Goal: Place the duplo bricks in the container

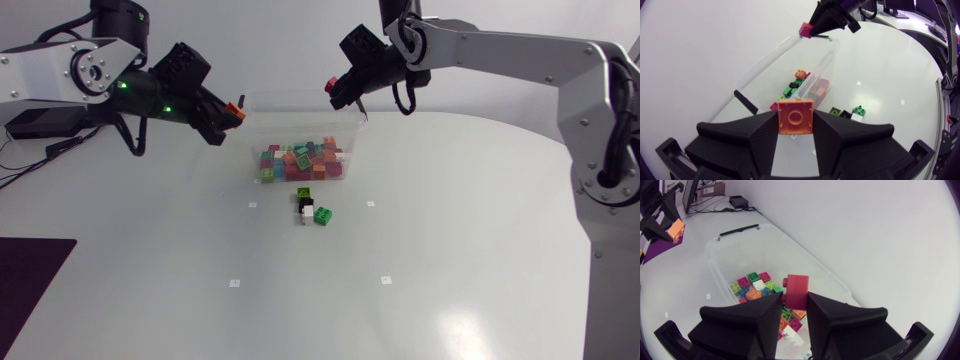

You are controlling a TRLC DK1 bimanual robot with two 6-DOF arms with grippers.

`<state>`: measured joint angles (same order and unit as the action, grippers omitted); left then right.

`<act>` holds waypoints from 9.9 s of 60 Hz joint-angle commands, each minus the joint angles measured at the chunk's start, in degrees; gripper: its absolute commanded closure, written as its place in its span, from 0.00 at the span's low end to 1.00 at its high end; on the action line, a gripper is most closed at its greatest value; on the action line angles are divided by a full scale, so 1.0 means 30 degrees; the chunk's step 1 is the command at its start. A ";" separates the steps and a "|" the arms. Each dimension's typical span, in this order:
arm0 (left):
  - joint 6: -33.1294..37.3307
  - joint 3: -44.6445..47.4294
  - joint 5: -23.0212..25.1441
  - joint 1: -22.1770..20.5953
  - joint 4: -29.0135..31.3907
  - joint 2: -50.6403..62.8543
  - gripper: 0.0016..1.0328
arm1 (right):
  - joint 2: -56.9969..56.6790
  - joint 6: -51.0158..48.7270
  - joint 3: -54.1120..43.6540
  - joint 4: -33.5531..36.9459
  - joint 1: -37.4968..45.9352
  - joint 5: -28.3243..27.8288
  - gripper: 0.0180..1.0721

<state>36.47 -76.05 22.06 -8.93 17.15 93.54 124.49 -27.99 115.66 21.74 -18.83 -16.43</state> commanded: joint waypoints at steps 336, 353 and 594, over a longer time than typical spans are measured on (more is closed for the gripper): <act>0.8586 -0.0431 0.2342 -0.5461 0.2693 0.8694 0.07 | -1.0089 -0.3561 -1.3738 0.4678 -0.2249 0.0231 0.83; 0.8820 -0.1984 0.2372 -0.5139 0.2634 1.0247 0.10 | -1.0031 -0.3532 -1.3269 0.4678 -0.2249 -0.0033 0.83; -0.0349 -0.2599 0.1815 -0.0100 -0.2962 0.1604 0.05 | 0.0956 -0.3708 -0.7175 0.2833 -0.2630 -0.0999 0.17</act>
<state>33.28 -88.58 26.94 -9.78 8.43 101.58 124.49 -37.04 91.20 28.23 -26.30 -19.27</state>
